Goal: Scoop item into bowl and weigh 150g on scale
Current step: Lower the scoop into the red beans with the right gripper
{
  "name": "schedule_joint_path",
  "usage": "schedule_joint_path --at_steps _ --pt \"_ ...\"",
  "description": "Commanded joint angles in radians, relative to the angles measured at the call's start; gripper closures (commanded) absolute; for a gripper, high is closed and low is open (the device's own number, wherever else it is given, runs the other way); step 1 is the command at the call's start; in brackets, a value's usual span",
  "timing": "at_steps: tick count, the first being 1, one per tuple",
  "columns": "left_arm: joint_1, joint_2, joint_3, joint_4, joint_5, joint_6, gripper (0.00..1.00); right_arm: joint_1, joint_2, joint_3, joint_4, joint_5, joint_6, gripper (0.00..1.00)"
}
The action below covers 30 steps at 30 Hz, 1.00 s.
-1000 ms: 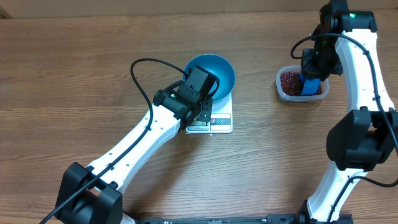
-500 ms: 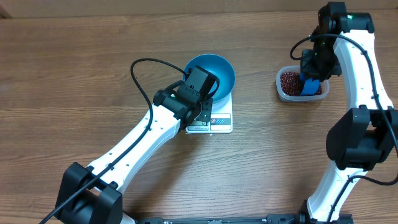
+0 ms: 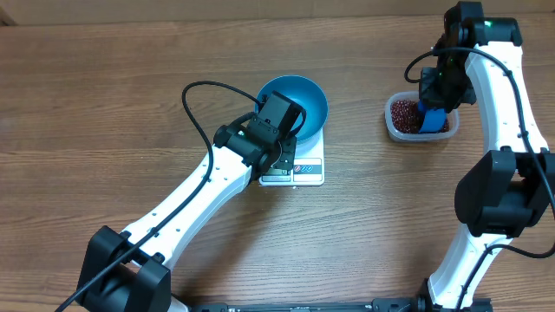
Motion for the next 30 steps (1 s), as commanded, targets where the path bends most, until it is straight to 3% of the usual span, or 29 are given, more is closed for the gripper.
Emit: schedule_joint_path --at_steps 1,10,17,25,30 --pt "0.001 -0.006 0.011 0.004 -0.017 0.002 0.96 -0.002 -0.001 -0.001 0.005 0.006 0.003 0.82" --pt "0.001 -0.006 0.011 0.004 -0.017 0.002 0.96 -0.002 -0.001 -0.05 0.045 0.006 0.006 0.81" --pt "0.001 -0.006 0.011 0.005 -0.017 0.002 0.96 -0.002 -0.001 -0.059 0.051 0.006 0.006 0.85" --pt "0.001 -0.006 0.011 0.005 -0.017 0.002 0.95 -0.002 -0.001 -0.059 0.058 0.006 0.005 0.96" --pt "0.001 -0.006 0.011 0.008 -0.017 0.002 0.96 -0.002 -0.001 -0.059 0.074 0.011 0.002 0.96"
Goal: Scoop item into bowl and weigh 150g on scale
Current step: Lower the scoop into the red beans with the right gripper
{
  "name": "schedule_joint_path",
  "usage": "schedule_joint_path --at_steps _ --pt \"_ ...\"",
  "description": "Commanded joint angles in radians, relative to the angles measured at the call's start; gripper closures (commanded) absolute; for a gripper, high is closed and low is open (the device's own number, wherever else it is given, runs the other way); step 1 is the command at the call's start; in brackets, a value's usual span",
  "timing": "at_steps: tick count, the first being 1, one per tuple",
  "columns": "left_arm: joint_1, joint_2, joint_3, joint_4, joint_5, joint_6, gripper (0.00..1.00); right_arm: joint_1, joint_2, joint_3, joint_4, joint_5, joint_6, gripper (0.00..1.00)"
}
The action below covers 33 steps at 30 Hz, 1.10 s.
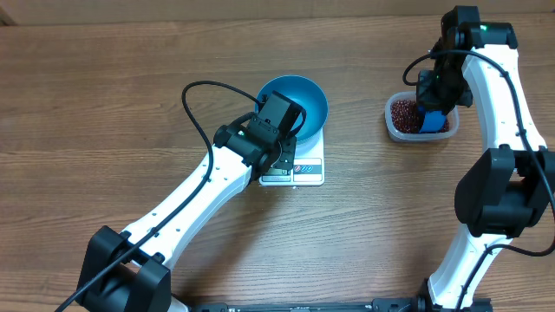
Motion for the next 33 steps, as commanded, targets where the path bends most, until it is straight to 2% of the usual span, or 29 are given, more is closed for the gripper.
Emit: schedule_joint_path --at_steps 1,8,16,33 --pt "0.001 -0.006 0.011 0.004 -0.013 0.004 0.96 -0.003 -0.001 -0.01 0.029 0.019 0.001 0.96" --pt "0.001 -0.006 0.011 0.003 -0.013 0.052 0.96 -0.002 -0.001 -0.02 0.019 0.018 0.001 0.96" --pt "0.001 -0.006 0.011 0.004 -0.013 0.054 0.96 -0.002 -0.001 -0.125 0.083 0.01 0.002 0.96" --pt "0.001 -0.006 0.011 0.003 -0.013 0.061 0.96 -0.052 -0.001 -0.135 0.081 -0.272 -0.023 0.96"
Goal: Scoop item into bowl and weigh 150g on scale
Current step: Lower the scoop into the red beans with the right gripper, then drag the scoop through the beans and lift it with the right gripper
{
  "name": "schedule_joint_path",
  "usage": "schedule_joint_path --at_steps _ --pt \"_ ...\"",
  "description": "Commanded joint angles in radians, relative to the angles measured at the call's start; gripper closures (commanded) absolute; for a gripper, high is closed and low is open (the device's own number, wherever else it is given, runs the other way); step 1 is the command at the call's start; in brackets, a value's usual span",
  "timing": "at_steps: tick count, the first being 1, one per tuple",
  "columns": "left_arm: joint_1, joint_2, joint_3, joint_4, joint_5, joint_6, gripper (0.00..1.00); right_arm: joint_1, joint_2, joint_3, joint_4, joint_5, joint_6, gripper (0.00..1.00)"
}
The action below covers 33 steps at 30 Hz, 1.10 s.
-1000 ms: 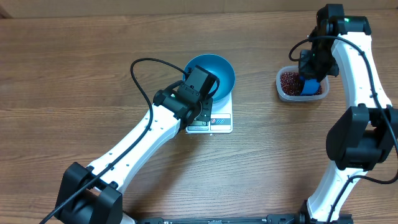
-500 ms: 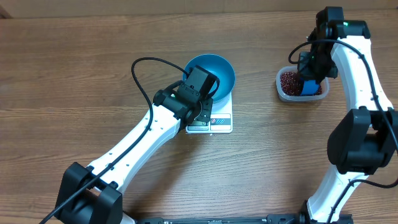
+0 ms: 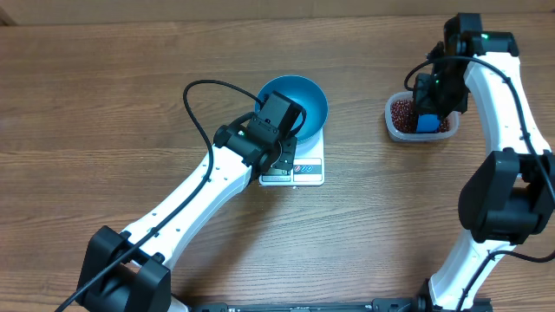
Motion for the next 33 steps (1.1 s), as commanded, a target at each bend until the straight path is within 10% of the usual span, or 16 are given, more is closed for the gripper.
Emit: schedule_joint_path --at_steps 1,33 --pt "0.001 -0.006 0.011 0.003 -0.013 0.027 0.96 -0.042 0.04 -0.032 0.002 -0.165 -0.035 0.96" --pt "0.001 -0.006 0.011 0.015 0.002 0.049 0.95 -0.238 0.04 -0.181 0.054 -0.565 -0.158 0.96"
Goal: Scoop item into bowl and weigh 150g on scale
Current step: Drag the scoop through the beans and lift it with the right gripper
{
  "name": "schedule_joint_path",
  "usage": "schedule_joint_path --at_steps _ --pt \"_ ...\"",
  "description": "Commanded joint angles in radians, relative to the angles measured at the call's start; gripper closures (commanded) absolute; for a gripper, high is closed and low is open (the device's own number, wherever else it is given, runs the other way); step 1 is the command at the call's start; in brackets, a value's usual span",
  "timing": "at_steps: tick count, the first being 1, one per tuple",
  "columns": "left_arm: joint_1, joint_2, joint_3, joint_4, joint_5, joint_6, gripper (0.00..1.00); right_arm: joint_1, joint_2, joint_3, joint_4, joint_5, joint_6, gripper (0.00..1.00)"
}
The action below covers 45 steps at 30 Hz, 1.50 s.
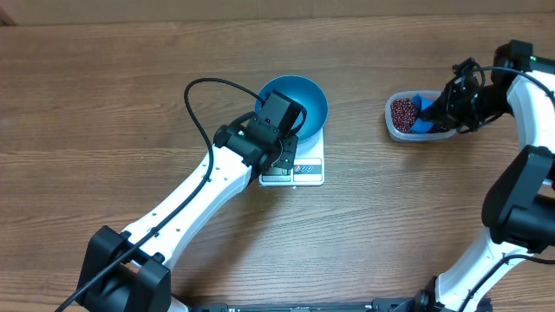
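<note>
A blue bowl point(305, 101) stands on the white scale point(299, 167) at mid table. My left gripper point(279, 121) sits over the bowl's near-left rim; its fingers are hidden under the wrist. At the right, a clear tub point(395, 130) holds red beans point(403, 110). A blue scoop point(422, 121) lies tilted in the tub's right half. My right gripper point(438, 113) reaches in from the right and is shut on the scoop's handle end.
The left arm point(199, 199) runs diagonally from the front left to the scale, with a black cable looping above it. The right arm point(529, 130) stretches along the table's right edge. Brown wooden tabletop point(130, 95) lies all around.
My right wrist has swung out to the right and now lies low, reaching sideways into the tub. The scoop has tipped over with it. The left arm has not moved.
My right gripper stood above the tub's right side with the blue scoop pointing down into the beans, shifting only slightly over two moments. Now it leans in from the right with the scoop tilted in the tub. The left gripper stayed at the bowl's rim throughout.
</note>
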Motion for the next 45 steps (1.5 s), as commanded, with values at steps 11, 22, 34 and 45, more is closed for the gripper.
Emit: schedule_joint_path --at_steps 11,22,34,45 --pt "0.001 -0.006 0.011 -0.003 0.001 0.023 0.88 -0.095 0.045 -0.03 -0.012 -0.122 -0.013 0.96" --pt "0.001 -0.006 0.011 -0.015 0.001 0.023 0.6 -0.193 0.045 -0.03 -0.039 -0.227 -0.046 0.96" --pt "0.001 -0.006 0.011 -0.02 0.001 0.023 0.43 -0.253 0.045 -0.014 -0.089 -0.237 -0.111 0.96" --pt "0.001 -0.006 0.011 -0.021 0.001 0.023 0.0 -0.253 0.045 0.06 -0.183 -0.262 -0.173 0.96"
